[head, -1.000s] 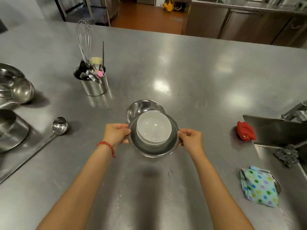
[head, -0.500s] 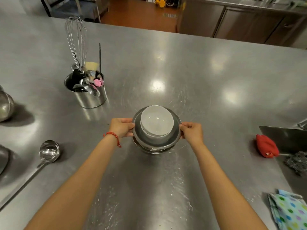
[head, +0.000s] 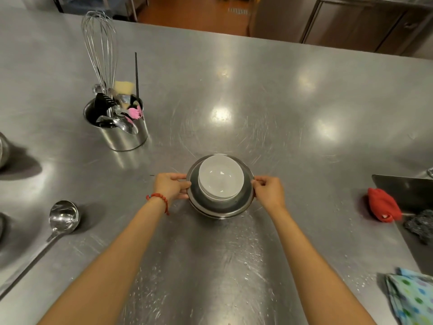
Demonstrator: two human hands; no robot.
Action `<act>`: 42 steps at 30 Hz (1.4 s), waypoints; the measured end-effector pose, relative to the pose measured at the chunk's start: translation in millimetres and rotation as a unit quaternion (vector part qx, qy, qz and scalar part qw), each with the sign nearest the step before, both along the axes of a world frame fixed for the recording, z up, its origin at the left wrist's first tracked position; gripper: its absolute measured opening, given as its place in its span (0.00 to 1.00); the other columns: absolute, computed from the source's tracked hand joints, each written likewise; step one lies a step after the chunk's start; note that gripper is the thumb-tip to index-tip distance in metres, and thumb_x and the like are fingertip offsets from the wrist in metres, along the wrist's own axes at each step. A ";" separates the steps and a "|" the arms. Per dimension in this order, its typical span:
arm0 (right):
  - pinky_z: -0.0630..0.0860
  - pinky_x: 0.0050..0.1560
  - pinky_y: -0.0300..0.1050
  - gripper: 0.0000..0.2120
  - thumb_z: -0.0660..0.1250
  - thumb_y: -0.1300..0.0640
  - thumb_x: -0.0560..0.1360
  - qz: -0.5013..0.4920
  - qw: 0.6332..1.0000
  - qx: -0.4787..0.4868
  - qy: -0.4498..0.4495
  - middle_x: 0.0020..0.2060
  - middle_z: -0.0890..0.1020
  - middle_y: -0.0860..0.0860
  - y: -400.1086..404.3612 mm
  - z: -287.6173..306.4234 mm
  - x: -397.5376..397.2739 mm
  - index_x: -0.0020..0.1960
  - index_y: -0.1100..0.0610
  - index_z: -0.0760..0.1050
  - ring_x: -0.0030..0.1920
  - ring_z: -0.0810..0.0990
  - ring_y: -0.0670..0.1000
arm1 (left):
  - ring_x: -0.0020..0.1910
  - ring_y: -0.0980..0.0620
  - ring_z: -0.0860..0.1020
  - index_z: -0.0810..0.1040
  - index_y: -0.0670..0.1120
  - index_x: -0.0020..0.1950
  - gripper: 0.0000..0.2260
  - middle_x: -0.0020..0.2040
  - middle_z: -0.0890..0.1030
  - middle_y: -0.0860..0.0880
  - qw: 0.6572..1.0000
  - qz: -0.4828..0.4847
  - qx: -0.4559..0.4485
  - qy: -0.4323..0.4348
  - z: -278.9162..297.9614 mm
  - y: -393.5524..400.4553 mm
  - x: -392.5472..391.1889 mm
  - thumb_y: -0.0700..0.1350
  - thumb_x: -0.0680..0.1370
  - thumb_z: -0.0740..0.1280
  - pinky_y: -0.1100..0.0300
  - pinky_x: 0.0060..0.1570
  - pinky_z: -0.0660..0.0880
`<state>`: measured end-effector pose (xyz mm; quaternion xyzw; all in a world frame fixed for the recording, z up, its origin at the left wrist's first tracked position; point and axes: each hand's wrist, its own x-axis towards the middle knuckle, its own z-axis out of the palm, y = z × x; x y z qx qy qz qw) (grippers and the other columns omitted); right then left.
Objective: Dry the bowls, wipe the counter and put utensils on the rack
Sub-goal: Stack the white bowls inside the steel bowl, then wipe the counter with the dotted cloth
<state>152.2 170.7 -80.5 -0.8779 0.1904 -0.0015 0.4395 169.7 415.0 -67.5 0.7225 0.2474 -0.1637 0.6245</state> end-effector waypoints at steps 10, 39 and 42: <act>0.77 0.54 0.58 0.10 0.66 0.60 0.74 0.009 0.999 0.046 -0.009 0.46 0.84 0.60 -10.8 4.5 -24.5 0.52 0.61 0.80 0.43 0.80 0.56 | 0.41 0.42 0.80 0.79 0.38 0.56 0.13 0.44 0.83 0.37 0.979 -0.027 0.173 -0.102 14.1 -10.4 -16.0 0.37 0.72 0.70 0.49 0.48 0.79; 0.72 0.59 0.52 0.21 0.65 0.51 0.75 -0.126 0.986 -0.091 0.064 0.59 0.74 0.59 -321.7 -1.4 -292.9 0.65 0.59 0.69 0.60 0.72 0.58 | 0.48 0.44 0.82 0.82 0.43 0.51 0.32 0.50 0.84 0.43 0.760 -0.362 0.453 -0.292 0.4 -350.5 -292.2 0.56 0.80 0.40 0.54 0.47 0.79; 0.73 0.59 0.54 0.25 0.66 0.50 0.74 -0.144 0.986 -0.045 0.075 0.60 0.74 0.60 -317.8 -5.7 -286.1 0.66 0.62 0.66 0.61 0.72 0.59 | 0.49 0.45 0.82 0.82 0.43 0.51 0.30 0.50 0.84 0.44 0.759 -0.367 0.460 -0.280 3.4 -354.6 -299.2 0.56 0.79 0.43 0.49 0.46 0.79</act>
